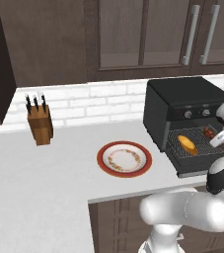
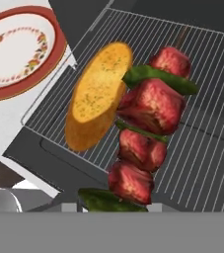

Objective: Pick up the kebab skewer and baguette bread, and place them inside the toaster oven. Close the toaster oven door and start by setting the timer.

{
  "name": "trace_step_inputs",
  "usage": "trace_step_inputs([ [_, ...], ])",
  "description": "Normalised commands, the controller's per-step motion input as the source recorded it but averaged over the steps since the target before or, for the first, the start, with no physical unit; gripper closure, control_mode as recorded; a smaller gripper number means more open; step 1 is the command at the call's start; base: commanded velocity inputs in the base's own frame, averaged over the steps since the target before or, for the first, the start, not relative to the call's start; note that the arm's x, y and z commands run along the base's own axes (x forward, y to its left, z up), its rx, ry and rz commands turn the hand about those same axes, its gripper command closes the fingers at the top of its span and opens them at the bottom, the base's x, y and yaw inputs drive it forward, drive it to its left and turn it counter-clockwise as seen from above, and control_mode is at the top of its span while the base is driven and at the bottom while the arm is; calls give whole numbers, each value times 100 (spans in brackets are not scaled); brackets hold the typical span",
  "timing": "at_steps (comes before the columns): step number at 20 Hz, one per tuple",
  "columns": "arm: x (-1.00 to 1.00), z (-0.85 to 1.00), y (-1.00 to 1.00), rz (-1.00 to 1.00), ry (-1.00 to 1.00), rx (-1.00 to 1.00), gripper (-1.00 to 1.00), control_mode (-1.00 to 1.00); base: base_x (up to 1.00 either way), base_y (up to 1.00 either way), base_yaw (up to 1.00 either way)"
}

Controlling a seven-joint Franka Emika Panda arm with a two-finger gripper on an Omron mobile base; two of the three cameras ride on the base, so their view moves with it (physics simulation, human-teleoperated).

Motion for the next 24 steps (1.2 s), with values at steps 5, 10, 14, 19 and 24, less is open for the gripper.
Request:
trace_step_inputs([
  [5,22,-37,-4,2,3,0,100,-100,0,0,0],
  [10,27,-10,-3,1,0,0,100,-100,0,0,0],
  [14,14,-8,-6,2,0,0,100,-100,0,0,0],
  [19,20,-13,0,1,0,0,100,-100,0,0,0],
  [24,10,-16,0,0,0,0,100,-100,0,0,0],
])
